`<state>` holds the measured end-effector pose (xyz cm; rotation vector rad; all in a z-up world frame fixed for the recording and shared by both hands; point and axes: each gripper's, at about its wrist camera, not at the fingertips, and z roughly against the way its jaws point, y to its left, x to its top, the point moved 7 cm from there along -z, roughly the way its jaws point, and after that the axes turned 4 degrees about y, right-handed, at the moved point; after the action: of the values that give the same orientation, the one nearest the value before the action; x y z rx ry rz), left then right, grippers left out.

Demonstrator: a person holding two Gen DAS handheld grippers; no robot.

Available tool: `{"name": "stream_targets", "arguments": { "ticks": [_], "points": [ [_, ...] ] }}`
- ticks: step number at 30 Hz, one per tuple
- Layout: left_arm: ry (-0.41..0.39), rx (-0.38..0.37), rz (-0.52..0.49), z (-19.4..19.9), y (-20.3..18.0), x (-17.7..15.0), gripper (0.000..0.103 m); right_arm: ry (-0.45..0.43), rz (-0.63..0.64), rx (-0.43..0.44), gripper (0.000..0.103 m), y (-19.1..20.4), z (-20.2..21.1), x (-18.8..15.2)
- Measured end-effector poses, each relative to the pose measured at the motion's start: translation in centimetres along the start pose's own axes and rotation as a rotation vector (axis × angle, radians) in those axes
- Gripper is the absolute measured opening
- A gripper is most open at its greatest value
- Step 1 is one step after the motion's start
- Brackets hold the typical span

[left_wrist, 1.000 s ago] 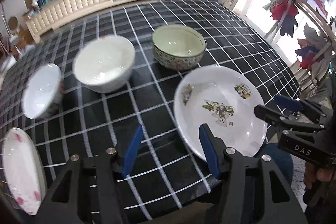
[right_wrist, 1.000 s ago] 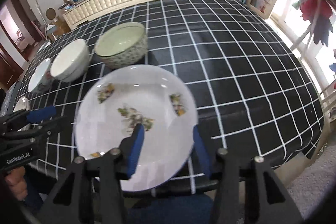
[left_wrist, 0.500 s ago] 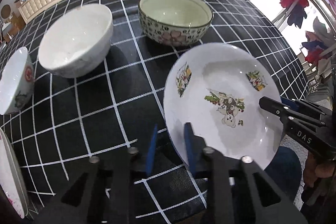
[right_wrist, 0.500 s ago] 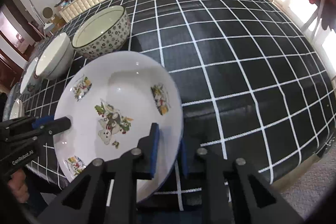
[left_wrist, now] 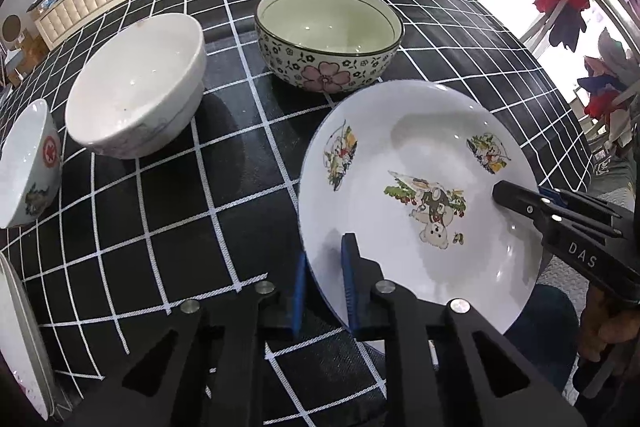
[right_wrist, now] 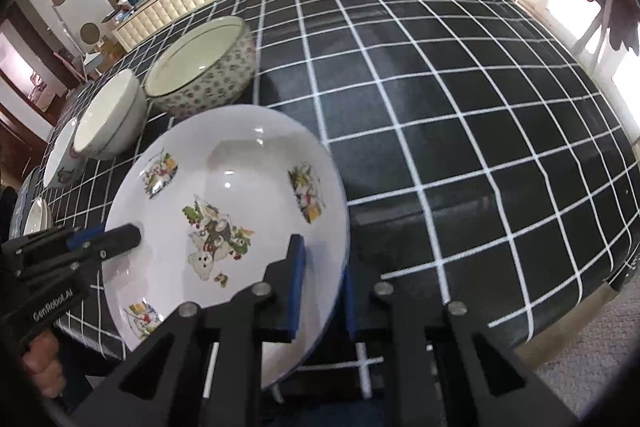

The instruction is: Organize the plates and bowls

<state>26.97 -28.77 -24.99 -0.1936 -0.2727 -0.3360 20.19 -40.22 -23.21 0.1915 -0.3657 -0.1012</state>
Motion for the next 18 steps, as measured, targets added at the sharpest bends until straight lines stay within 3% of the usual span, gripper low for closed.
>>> {"name": "stream_targets", "arguments": {
  "ticks": [8,18],
  "points": [
    [-0.052,0.009,0.038,2.8,2.5,-0.8,0.014,-0.018,0.040,0.009,0.019,4.0,1.4,-0.4],
    [-0.114,0.024,0.128,7.9,9.6,-4.0,0.014,-0.036,0.142,0.070,0.019,13.6,2.5,-0.7]
  ]
}}
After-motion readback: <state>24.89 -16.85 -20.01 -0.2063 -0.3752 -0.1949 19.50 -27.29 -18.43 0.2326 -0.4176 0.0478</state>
